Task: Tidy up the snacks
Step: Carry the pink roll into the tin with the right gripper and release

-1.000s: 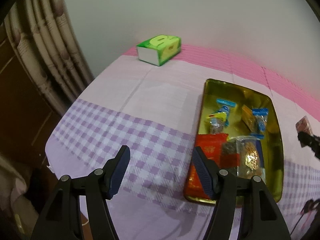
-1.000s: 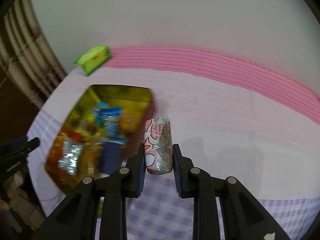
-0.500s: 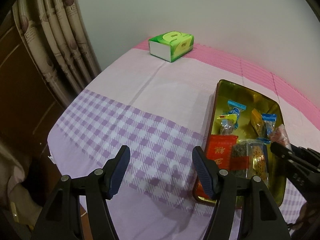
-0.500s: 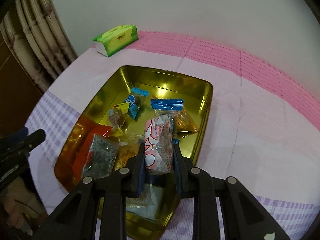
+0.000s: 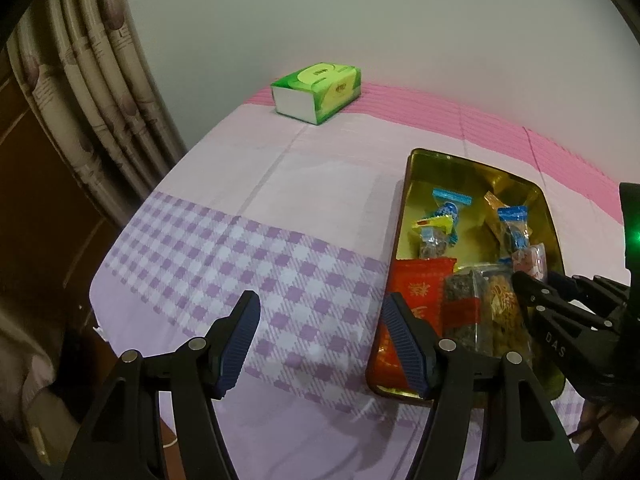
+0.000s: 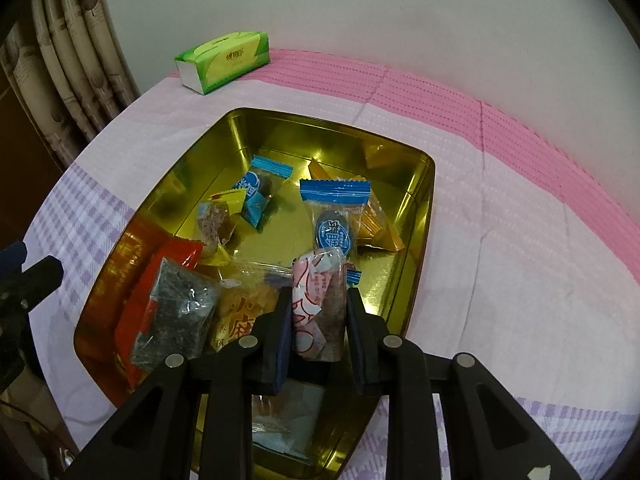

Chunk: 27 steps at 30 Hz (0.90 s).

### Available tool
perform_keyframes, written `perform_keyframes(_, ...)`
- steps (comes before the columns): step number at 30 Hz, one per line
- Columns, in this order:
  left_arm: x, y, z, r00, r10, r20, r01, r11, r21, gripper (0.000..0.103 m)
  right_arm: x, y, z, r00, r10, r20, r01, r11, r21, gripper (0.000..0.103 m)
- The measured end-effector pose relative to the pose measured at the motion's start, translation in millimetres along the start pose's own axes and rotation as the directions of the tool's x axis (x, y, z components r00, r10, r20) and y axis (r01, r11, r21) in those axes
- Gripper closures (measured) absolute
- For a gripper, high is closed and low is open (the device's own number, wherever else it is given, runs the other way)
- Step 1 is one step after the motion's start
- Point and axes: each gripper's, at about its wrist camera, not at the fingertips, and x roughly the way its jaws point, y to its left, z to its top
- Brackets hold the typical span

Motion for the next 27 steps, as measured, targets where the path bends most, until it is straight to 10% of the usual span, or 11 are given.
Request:
perform_keyframes(8, 3.5, -5.8, -1.7, 1.000, -0.017, -0.016, 0.017, 1.000, 0.025, 0.037, -7.5, -2.8, -2.6, 0.999, 0.037, 0.010, -0.037, 0.999, 0.024, 0.076)
perform_keyframes(27, -4.3, -21.8, -10.5, 0.999, -0.025, -0.029, 0.028, 0.995, 0.094, 0.036, -64.8, -11.5, -38.5, 0.992, 0.081, 0.101, -0.089, 0.993, 0.077, 0.013)
